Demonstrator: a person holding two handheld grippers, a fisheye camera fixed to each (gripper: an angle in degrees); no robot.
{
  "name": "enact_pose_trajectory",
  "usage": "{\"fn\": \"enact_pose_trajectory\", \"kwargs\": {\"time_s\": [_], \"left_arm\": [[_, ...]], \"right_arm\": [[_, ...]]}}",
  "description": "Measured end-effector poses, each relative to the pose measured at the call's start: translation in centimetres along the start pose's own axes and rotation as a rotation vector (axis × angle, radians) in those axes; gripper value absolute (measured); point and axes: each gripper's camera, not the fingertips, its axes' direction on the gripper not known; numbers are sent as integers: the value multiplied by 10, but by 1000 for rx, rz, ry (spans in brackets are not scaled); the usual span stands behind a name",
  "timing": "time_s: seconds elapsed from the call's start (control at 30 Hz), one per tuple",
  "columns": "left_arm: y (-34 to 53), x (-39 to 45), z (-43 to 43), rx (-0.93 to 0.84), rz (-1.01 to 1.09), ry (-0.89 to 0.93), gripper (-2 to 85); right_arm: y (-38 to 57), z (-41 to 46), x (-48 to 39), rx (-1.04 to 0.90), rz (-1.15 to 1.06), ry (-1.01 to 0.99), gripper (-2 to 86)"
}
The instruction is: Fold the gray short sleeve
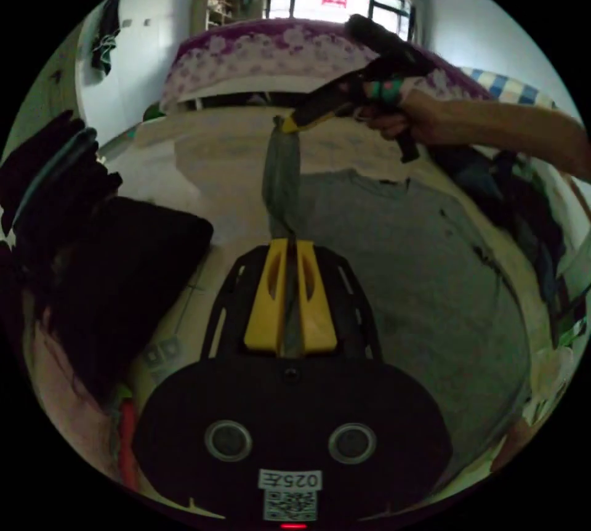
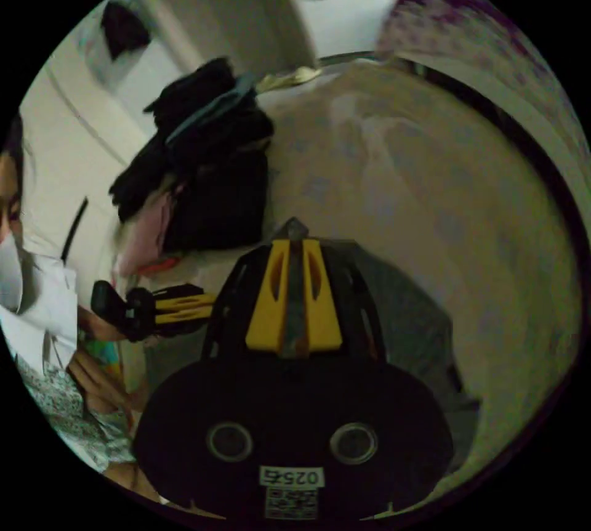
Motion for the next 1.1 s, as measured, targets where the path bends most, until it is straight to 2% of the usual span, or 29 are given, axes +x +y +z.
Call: {"fn": "enact_pose_trajectory", "kwargs": {"time_s": [0.07,0.1,0.2,0.27,0.37,0.43,0.5,0.67,0.8,0.9,1.03,1.1], "left_arm": [[18,18,12,-100,-8,46,23],[29,24,16,-130,-42,67,29],[48,28,11,-114,-111,98,27],[54,29,10,-113,-129,110,27],[56,29,13,-101,-162,164,27],[54,33,19,-96,-141,81,25],[53,44,34,-129,-22,17,24],[62,55,64,-202,146,71,26],[72,45,83,-217,82,214,21],[78,46,99,-232,74,240,4],[85,56,113,-233,97,209,-7],[89,63,118,-220,123,193,-6]], "right_arm": [[53,-6,63,-37,238,-10,115],[80,-6,100,-69,370,-109,129],[119,-15,153,-8,554,-314,137],[121,-20,167,8,588,-367,140],[98,-35,168,34,510,-305,135],[71,-38,165,12,446,-290,134],[30,-29,163,-73,378,-274,134],[-35,8,155,-269,282,-207,127],[-63,31,146,-428,244,-210,98],[-71,26,138,-460,202,-164,64],[-76,20,132,-520,177,-208,84],[-75,21,126,-587,143,-165,76]]}}
